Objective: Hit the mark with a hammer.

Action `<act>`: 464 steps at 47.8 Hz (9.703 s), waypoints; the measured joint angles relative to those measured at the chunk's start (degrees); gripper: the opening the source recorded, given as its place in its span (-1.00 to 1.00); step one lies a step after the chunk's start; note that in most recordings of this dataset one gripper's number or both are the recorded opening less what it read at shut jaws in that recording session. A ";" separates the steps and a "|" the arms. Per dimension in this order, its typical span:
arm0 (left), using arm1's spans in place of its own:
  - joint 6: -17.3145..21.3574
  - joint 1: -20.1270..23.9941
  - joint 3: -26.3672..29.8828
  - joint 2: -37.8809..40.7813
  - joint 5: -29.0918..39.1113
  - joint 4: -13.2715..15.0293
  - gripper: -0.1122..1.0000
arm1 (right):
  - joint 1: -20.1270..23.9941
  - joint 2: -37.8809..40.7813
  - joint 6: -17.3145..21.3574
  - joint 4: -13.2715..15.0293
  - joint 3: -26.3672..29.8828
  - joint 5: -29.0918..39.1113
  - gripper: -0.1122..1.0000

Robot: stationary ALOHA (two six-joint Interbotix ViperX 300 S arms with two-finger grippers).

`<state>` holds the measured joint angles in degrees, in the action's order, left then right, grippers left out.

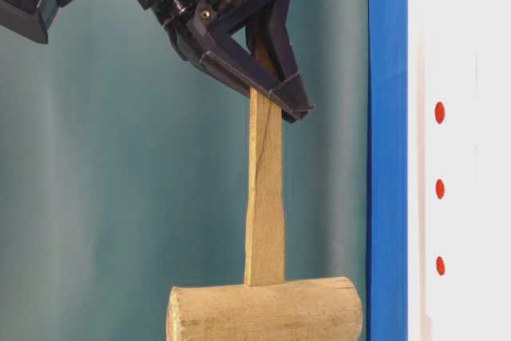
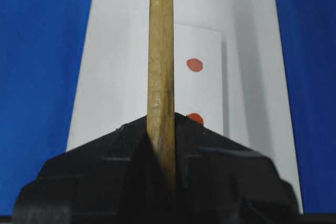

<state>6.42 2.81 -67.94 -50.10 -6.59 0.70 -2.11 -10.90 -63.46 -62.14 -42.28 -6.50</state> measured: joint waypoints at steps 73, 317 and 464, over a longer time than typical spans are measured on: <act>-0.26 0.00 -3.08 -10.11 8.61 -0.09 0.71 | -4.75 13.36 0.26 -7.29 -0.70 -0.97 -0.76; -3.25 0.26 -3.69 -1.49 -1.85 0.18 0.72 | 0.62 0.53 -1.49 -7.82 1.58 2.46 -0.76; -70.84 -0.62 12.04 30.15 -8.96 0.26 0.00 | 1.32 -0.44 -1.67 -1.76 1.23 -2.11 0.83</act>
<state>-64.42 2.20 -55.90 -19.95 -15.56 0.97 -0.79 -11.34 -65.13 -63.90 -41.04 -8.61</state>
